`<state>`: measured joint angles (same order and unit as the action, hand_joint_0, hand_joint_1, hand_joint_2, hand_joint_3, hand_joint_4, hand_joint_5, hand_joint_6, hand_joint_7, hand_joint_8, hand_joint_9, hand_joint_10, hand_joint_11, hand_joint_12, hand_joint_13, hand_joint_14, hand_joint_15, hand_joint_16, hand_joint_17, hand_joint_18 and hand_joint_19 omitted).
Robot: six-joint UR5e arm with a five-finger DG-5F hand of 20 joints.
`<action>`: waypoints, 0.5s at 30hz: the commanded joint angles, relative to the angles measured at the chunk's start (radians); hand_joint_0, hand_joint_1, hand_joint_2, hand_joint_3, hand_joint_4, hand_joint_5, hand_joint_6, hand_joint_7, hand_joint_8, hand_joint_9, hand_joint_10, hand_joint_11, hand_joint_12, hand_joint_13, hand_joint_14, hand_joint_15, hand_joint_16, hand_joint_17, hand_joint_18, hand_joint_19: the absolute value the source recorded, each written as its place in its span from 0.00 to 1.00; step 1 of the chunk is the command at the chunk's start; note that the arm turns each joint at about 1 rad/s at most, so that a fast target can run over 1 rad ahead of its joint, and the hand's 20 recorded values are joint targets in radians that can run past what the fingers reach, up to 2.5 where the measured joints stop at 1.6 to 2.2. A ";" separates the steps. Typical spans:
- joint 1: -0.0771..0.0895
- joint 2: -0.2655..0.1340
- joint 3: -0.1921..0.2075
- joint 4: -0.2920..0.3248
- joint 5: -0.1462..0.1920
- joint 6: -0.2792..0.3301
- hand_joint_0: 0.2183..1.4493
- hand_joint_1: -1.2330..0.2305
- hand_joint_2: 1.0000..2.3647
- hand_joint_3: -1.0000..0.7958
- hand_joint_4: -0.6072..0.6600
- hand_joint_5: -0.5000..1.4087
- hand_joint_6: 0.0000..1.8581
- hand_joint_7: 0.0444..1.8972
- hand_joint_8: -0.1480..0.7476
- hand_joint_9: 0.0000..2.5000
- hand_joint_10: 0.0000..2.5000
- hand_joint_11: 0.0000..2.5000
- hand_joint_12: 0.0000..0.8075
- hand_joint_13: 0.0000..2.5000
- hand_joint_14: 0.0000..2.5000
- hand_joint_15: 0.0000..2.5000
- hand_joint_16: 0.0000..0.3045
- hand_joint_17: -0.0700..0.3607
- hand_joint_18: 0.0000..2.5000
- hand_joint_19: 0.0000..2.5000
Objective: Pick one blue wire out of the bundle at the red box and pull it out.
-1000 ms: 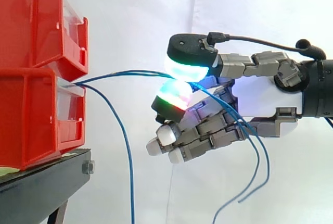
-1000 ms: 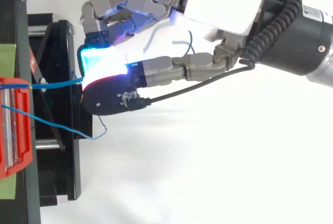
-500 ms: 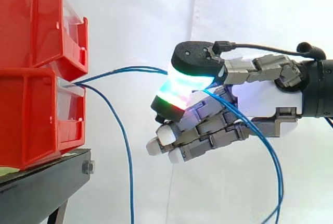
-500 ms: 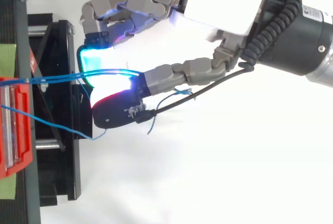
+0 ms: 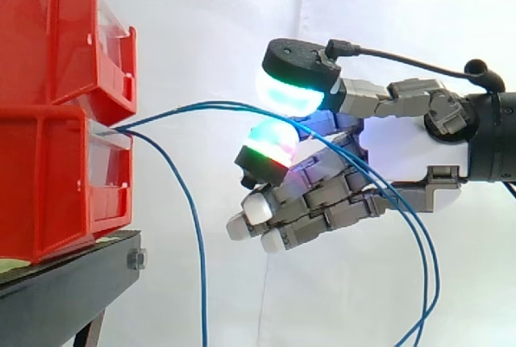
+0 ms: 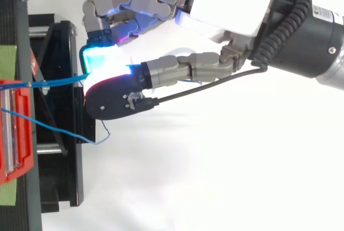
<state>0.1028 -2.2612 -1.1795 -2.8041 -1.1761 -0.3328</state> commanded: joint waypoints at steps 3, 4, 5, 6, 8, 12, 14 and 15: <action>0.000 0.000 0.000 0.000 0.000 0.000 0.20 0.44 0.00 0.33 0.66 0.23 0.30 0.75 0.48 0.38 0.01 0.27 0.51 0.14 0.00 0.08 0.22 0.51 0.10 0.16; -0.002 -0.001 0.000 -0.002 0.001 0.000 0.21 0.43 0.01 0.34 0.66 0.23 0.30 0.75 0.48 0.38 0.01 0.27 0.50 0.14 0.00 0.08 0.22 0.51 0.10 0.16; -0.002 0.000 0.000 0.000 0.001 0.000 0.22 0.42 0.01 0.35 0.64 0.23 0.31 0.75 0.47 0.38 0.01 0.27 0.49 0.14 0.00 0.08 0.21 0.50 0.10 0.16; -0.002 0.000 0.000 0.000 0.000 0.000 0.23 0.42 0.01 0.37 0.64 0.23 0.32 0.74 0.47 0.38 0.01 0.27 0.49 0.14 0.00 0.08 0.21 0.49 0.10 0.16; -0.002 0.000 0.000 0.000 0.000 0.000 0.25 0.41 0.01 0.39 0.63 0.23 0.33 0.72 0.47 0.39 0.01 0.27 0.48 0.15 0.00 0.08 0.20 0.48 0.10 0.16; -0.002 0.000 0.000 0.000 0.001 0.000 0.26 0.41 0.01 0.42 0.63 0.22 0.34 0.70 0.46 0.39 0.01 0.27 0.47 0.15 0.00 0.08 0.20 0.47 0.11 0.17; -0.002 0.000 0.000 0.000 0.000 0.000 0.27 0.41 0.01 0.42 0.63 0.22 0.34 0.70 0.46 0.40 0.01 0.28 0.47 0.15 0.00 0.08 0.20 0.47 0.11 0.17; -0.002 0.000 0.000 0.000 0.000 0.000 0.27 0.42 0.01 0.42 0.63 0.22 0.34 0.69 0.46 0.40 0.01 0.28 0.47 0.16 0.00 0.08 0.20 0.47 0.11 0.17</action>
<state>0.1013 -2.2612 -1.1796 -2.8041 -1.1759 -0.3329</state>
